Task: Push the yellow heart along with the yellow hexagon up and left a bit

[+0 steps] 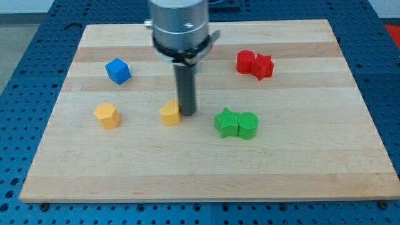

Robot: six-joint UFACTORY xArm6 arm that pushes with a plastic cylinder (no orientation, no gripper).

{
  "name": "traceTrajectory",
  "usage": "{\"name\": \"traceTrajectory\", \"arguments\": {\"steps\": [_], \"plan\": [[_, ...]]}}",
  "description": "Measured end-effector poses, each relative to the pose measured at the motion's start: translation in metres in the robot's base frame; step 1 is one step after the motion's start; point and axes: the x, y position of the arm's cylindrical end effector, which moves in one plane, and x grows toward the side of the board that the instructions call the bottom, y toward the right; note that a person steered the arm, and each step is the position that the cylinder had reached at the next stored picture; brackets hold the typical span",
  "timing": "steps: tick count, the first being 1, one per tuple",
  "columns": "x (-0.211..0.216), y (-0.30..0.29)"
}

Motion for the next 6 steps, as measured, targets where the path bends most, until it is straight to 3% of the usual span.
{"name": "traceTrajectory", "arguments": {"steps": [1, 3, 5, 6], "plan": [[0.008, -0.06], [0.012, -0.016], [0.049, -0.048], [0.048, -0.082]]}}
